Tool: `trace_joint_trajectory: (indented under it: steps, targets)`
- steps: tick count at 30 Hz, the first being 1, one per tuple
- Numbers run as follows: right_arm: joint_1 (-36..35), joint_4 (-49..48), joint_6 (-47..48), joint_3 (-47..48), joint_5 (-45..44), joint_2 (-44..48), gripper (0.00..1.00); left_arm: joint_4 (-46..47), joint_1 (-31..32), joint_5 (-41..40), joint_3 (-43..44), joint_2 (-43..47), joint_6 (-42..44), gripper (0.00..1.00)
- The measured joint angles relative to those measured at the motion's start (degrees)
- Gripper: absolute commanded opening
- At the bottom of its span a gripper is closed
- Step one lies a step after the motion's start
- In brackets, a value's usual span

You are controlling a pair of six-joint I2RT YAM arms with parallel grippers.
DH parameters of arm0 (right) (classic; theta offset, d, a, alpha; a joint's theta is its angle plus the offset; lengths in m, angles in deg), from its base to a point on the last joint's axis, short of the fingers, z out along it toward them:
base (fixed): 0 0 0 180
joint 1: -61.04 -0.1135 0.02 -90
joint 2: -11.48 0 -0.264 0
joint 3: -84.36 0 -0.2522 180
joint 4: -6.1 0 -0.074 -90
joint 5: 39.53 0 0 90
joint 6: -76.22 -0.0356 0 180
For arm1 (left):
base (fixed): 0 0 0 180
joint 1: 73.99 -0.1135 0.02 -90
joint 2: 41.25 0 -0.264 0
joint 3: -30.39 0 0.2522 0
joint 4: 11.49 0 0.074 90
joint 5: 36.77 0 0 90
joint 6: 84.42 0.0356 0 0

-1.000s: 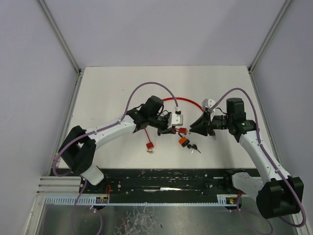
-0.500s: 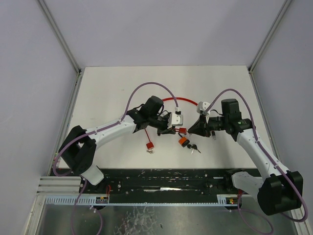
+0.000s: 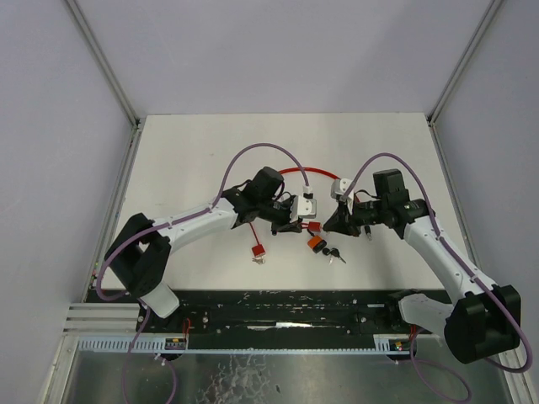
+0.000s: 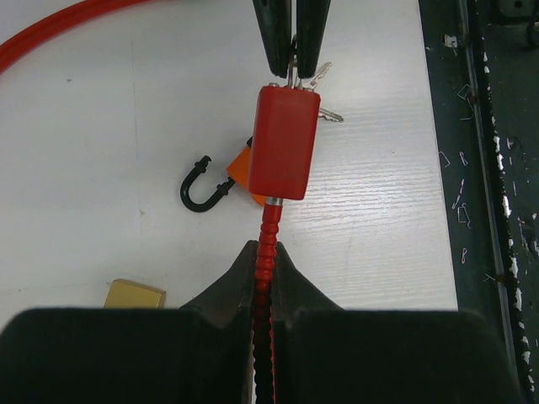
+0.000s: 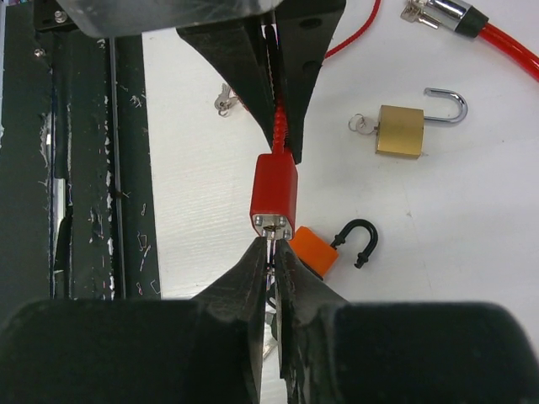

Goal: Lock with the key

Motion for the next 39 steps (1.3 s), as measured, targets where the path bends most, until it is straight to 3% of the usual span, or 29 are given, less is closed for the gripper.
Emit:
trace_joint_trajectory:
  steps: [6,11,29,34,39]
  targets:
    - [-1.0,0.4,1.1,0.2,-1.1,-0.9,0.12,0.0,0.2,-0.8,0.0,-0.3,0.0,0.0]
    - [-2.0,0.6,1.9,0.5,-2.6,-1.8,0.0,-0.2,0.2,-1.1,0.0,-0.7,0.0,0.0]
    - [-3.6,9.6,9.8,4.3,-13.1,-1.7,0.0,0.1,-0.6,-4.7,0.0,-0.8,0.6,0.0]
    - [-0.9,11.7,9.9,4.4,-14.2,-1.7,0.0,0.1,-1.8,-6.6,0.0,-0.8,0.9,0.0]
    - [7.9,7.1,3.1,4.2,-12.6,-0.3,0.0,1.0,-2.0,-6.8,0.0,-0.9,0.0,0.0]
